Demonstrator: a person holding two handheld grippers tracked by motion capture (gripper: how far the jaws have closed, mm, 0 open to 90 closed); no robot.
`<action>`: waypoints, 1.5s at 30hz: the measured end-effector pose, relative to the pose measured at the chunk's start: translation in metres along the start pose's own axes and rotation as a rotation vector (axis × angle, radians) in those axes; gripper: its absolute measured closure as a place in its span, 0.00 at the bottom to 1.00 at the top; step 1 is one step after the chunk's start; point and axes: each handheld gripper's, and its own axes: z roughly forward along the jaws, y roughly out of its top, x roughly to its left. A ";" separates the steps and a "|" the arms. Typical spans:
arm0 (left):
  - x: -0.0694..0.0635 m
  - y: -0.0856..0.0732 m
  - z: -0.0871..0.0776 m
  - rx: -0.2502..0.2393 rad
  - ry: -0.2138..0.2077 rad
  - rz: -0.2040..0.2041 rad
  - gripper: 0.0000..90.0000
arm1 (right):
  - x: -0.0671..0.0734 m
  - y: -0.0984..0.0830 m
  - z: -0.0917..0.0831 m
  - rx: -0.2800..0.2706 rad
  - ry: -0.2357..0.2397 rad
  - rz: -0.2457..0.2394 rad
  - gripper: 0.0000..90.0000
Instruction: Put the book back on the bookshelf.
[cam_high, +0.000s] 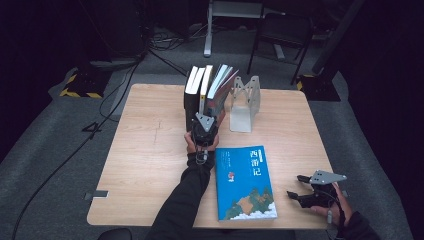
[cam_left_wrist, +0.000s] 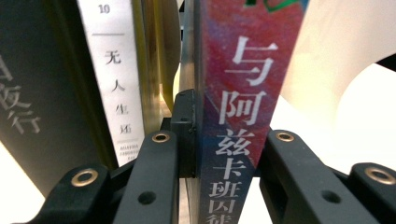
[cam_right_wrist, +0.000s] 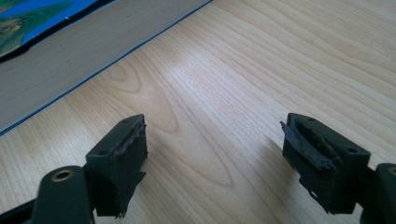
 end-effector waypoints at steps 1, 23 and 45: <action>-0.001 0.002 0.003 0.004 0.001 -0.003 0.82 | 0.000 0.000 0.000 0.000 0.000 0.000 0.24; -0.012 0.019 0.037 0.039 0.039 0.042 0.82 | 0.000 0.000 0.000 0.000 0.001 -0.003 0.24; -0.004 0.026 0.040 0.081 0.024 0.055 0.75 | 0.000 0.000 0.000 -0.001 0.002 -0.004 0.24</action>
